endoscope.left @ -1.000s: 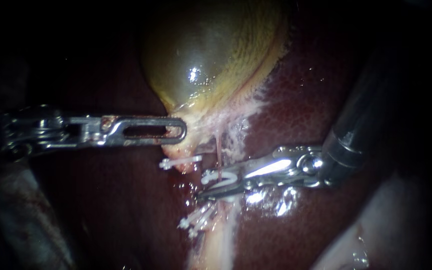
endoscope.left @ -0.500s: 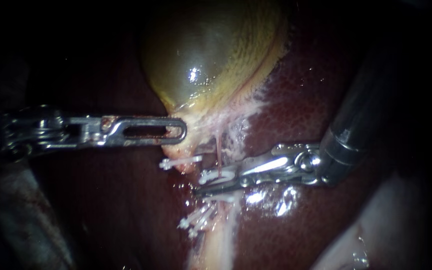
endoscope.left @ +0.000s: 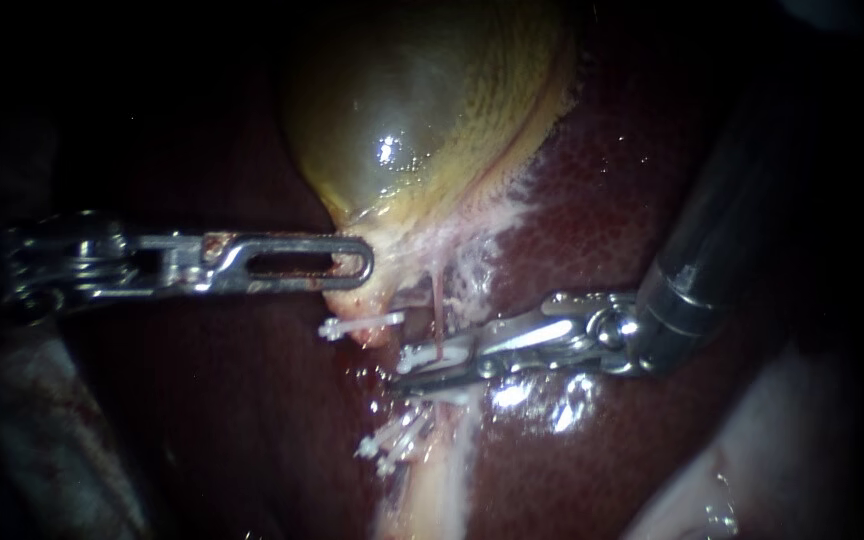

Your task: Clipping second clip right tube

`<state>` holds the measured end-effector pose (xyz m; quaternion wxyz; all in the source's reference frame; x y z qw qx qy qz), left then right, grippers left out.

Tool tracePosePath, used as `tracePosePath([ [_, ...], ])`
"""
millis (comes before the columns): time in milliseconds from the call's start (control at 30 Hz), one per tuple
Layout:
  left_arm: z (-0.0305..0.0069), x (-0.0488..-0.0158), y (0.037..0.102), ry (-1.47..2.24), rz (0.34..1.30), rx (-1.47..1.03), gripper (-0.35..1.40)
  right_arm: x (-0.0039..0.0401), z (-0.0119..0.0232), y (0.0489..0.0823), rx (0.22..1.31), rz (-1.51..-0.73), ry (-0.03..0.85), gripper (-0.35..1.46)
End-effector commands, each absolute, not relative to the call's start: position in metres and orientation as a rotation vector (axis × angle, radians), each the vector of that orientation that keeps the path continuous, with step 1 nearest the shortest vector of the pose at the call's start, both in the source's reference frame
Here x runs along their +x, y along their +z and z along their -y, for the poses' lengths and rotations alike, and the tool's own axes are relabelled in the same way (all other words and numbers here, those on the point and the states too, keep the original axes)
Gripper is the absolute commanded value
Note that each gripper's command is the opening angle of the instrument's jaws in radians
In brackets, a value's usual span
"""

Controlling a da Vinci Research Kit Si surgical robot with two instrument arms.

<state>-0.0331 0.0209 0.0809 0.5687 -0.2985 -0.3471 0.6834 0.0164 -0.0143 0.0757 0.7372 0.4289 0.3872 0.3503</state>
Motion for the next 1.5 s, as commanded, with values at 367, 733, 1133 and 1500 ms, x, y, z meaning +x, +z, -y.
tracePosePath([
  [367, -0.0209, -0.0332, 0.081, 1.605, 0.814, -0.701, -0.35, 0.0163, 0.0141, 0.076, 0.948, -0.818, 0.784, -0.2],
  [733, -0.0208, -0.0332, 0.0808, 1.605, 0.814, -0.701, -0.35, 0.0162, 0.0139, 0.0763, 0.953, -0.792, 0.789, -0.35],
  [1133, -0.0208, -0.0333, 0.0808, 1.605, 0.814, -0.701, -0.35, 0.0164, 0.0139, 0.0763, 0.953, -0.792, 0.789, -0.35],
  [1500, -0.0208, -0.0333, 0.0809, 1.605, 0.814, -0.701, -0.35, 0.0164, 0.014, 0.0764, 0.954, -0.787, 0.794, -0.35],
])
